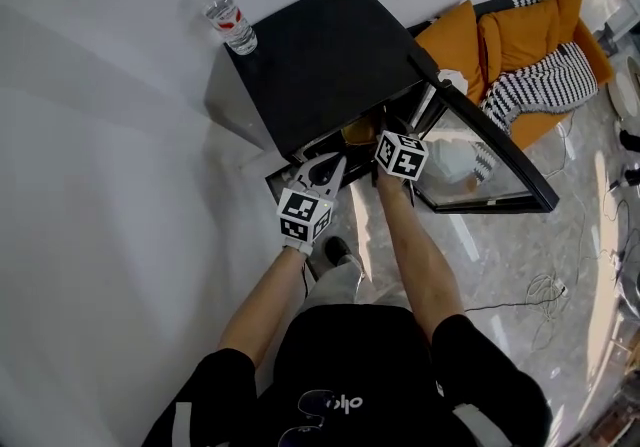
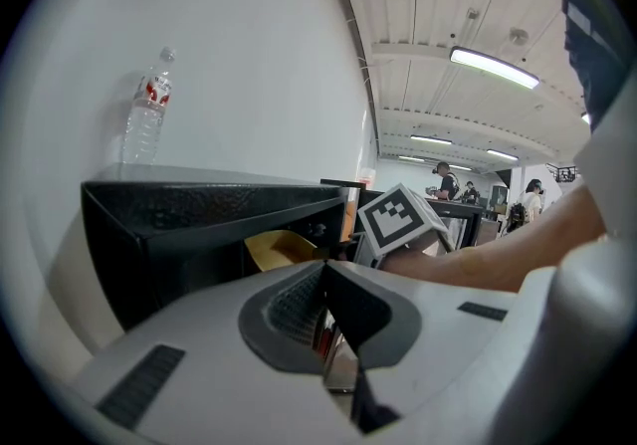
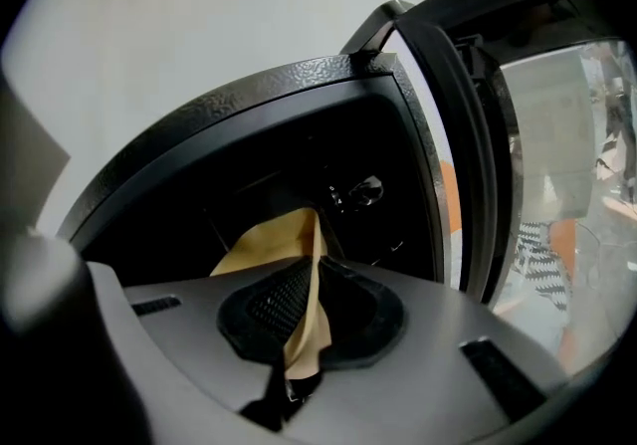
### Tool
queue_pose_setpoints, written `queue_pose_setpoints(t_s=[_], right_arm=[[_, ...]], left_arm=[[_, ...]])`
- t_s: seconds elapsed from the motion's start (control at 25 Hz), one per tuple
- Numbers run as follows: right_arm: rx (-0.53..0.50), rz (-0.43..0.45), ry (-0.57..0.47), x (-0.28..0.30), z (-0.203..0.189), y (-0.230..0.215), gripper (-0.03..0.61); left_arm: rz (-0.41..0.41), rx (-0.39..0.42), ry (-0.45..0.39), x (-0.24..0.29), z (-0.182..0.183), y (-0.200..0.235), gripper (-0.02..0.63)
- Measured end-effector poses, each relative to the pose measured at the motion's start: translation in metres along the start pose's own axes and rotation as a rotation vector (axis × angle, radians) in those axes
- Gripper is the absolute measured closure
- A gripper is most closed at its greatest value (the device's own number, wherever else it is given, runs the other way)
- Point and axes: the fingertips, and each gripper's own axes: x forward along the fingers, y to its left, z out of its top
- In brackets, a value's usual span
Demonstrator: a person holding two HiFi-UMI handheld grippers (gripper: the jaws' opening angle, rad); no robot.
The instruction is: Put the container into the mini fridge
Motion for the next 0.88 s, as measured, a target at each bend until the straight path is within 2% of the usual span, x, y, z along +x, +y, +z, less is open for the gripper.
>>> queue_pose_setpoints(t_s=[0.36, 0.88], right_arm=[[0.001, 0.012, -0.001, 0.009, -0.001, 0.006, 0.552], [-0.048, 0.098, 0.013, 0.015, 0.002, 0.023, 0.551]], left_arm=[[0.003, -0.006, -0.002, 0.001, 0.001, 0.001, 0.606], [0.018, -0.015, 0.000, 0.003, 0.000, 0.000, 0.606]])
